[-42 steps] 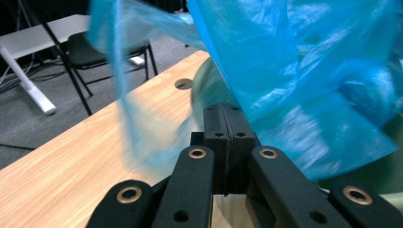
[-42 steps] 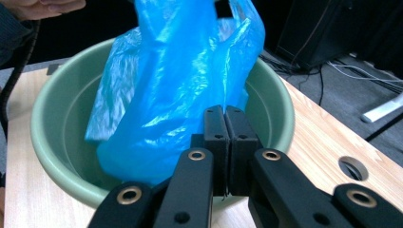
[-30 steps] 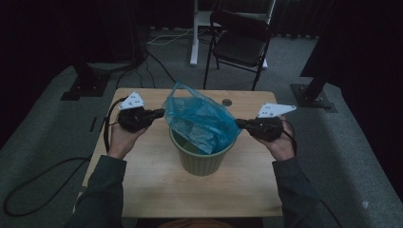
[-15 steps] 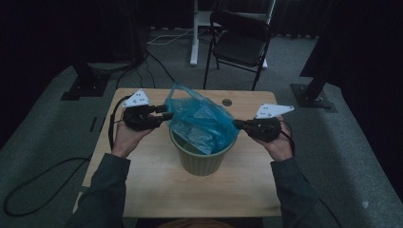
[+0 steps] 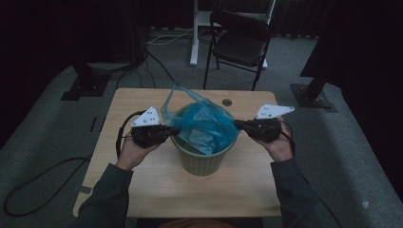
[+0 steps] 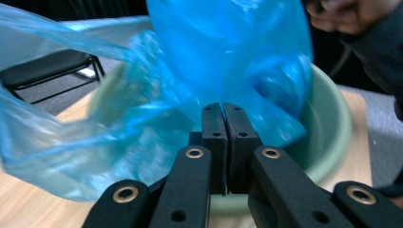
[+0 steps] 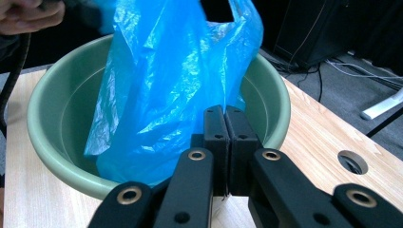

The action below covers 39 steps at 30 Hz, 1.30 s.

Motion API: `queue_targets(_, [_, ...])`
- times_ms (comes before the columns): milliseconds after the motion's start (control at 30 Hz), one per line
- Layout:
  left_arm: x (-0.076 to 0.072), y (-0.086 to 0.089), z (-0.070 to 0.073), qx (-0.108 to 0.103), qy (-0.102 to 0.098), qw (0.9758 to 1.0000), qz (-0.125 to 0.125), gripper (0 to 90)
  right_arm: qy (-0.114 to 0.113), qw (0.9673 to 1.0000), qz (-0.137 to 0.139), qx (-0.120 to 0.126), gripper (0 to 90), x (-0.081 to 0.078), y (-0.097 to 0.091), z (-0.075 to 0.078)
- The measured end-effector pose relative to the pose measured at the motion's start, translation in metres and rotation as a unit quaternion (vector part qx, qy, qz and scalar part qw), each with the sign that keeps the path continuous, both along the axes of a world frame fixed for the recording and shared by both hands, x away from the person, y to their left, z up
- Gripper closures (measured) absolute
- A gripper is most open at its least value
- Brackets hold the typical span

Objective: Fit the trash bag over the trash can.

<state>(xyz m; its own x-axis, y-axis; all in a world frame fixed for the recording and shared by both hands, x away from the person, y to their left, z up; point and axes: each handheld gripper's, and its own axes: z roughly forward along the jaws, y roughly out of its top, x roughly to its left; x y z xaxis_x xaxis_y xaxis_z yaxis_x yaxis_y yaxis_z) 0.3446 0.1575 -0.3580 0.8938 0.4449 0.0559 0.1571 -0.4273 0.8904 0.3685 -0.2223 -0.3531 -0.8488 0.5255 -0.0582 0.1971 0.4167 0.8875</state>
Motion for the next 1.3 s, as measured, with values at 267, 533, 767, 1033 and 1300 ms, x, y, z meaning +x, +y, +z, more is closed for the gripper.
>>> queue_targets(267, [-0.025, 0.015, -0.015, 0.018, 0.005, 0.9998, -0.006, 89.9, -0.003, 0.9999, -0.014, 0.001, 89.5, 0.000, -0.002, 0.001])
queue_targets(533, [-0.029, 0.031, -0.028, 0.035, 0.018, 0.9992, 0.008, 90.0, -0.006, 0.9998, -0.019, 0.004, 89.6, 0.000, -0.003, 0.002])
queue_targets(767, [-0.030, 0.038, -0.030, 0.069, 0.002, 0.9968, 0.040, 80.5, -0.015, 0.9999, -0.002, 0.007, 89.6, -0.002, 0.002, 0.002])
queue_targets(1033, [-0.017, 0.052, -0.022, 0.046, -0.014, 0.9937, 0.101, 75.7, -0.019, 0.9998, 0.000, 0.010, 89.6, -0.003, 0.001, 0.003])
queue_targets(1300, [0.000, 0.056, -0.017, -0.011, 0.001, 0.9919, 0.127, 67.9, -0.019, 0.9998, 0.002, 0.009, 89.7, -0.002, 0.003, 0.002])
